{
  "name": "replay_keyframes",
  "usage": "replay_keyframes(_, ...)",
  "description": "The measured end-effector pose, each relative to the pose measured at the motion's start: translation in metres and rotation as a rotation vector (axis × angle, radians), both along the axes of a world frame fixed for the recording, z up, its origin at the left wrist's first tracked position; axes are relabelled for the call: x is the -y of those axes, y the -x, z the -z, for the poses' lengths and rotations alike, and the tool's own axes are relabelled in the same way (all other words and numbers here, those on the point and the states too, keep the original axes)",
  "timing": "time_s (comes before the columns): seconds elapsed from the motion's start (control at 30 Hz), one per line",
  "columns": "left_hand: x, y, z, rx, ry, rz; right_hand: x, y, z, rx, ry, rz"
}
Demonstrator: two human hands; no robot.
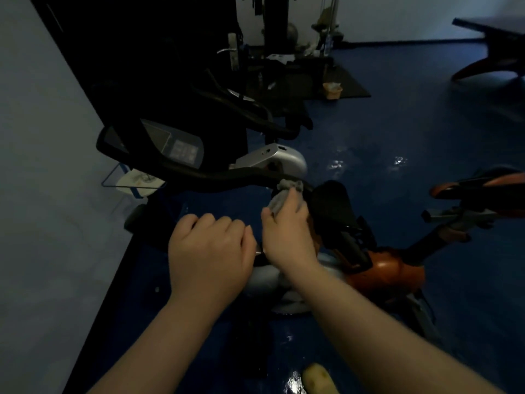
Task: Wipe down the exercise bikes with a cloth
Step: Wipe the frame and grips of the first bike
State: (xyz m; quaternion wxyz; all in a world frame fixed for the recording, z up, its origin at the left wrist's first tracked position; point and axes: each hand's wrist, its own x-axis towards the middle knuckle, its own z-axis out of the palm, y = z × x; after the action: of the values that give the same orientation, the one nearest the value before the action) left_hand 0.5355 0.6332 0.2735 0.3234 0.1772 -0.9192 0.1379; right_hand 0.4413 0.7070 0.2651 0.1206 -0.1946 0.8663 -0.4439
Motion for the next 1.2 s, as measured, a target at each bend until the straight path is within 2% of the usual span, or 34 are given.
replay_keyframes(0.1,0.001,0.000,0.000,0.013,0.000,-0.007,-0.002,0.005,0.003,-0.093,0.025,-0.033)
replay_keyframes(0.2,-0.002,-0.001,0.001,0.003,-0.004,-0.014,-0.026,-0.021,0.016,-0.148,0.141,-0.179)
replay_keyframes(0.33,-0.001,0.001,0.001,0.013,0.007,-0.039,-0.025,-0.001,0.028,-0.280,0.228,-0.249)
replay_keyframes(0.5,-0.004,-0.005,-0.003,0.038,-0.106,-0.029,-0.050,-0.035,0.045,-0.226,0.384,-0.281)
replay_keyframes(0.63,-0.007,-0.020,-0.017,-0.113,-0.372,0.134,-0.065,-0.024,0.026,-0.147,0.388,-0.378)
replay_keyframes(0.7,-0.008,-0.030,-0.027,-0.166,-0.369,0.146,-0.067,-0.006,0.008,-0.144,0.457,-0.316)
replay_keyframes(0.83,0.009,-0.039,-0.034,-0.233,-0.265,0.009,-0.048,0.000,0.007,-0.268,0.218,-0.325)
replay_keyframes(0.93,0.019,-0.042,-0.029,-0.300,-0.379,-0.010,-0.040,-0.019,0.018,-0.425,0.257,-0.275)
replay_keyframes(1.03,0.013,-0.042,-0.024,-0.438,-0.536,0.015,-0.010,-0.044,-0.002,-0.585,0.223,-0.278)
replay_keyframes(1.13,0.006,-0.041,-0.024,-0.576,-0.674,0.039,0.019,-0.052,-0.032,-0.467,0.174,-0.510)
replay_keyframes(1.2,0.005,-0.043,-0.027,-0.621,-0.764,0.053,0.008,-0.041,-0.027,-0.381,0.118,-0.591)
